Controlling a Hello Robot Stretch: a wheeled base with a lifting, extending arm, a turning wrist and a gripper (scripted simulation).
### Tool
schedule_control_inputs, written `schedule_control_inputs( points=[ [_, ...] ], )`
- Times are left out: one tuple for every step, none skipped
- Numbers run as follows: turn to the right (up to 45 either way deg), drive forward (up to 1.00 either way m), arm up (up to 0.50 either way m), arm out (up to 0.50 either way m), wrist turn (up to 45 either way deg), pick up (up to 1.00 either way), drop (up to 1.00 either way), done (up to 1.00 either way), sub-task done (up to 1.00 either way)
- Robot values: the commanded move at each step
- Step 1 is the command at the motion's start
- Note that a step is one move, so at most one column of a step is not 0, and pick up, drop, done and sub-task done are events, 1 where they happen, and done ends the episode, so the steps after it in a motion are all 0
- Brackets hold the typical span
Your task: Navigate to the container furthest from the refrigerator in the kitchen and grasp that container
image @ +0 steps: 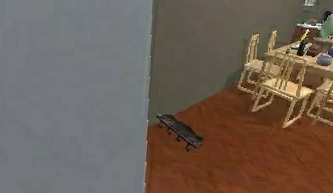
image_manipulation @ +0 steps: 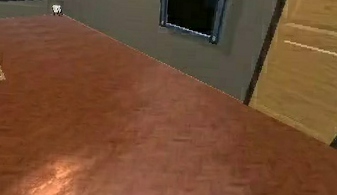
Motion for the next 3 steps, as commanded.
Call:
schedule_control_inputs(
  points=[
    [45.0,0.00,0.00,0.00,0.0,0.00,0.00,0.00,0.00],
    [12.0,0.00,0.00,0.00,0.0,0.00,0.00,0.00,0.00],
    [0.0,1.00,0.00,0.00,0.0,0.00,0.00,0.00,0.00]
  ],
)
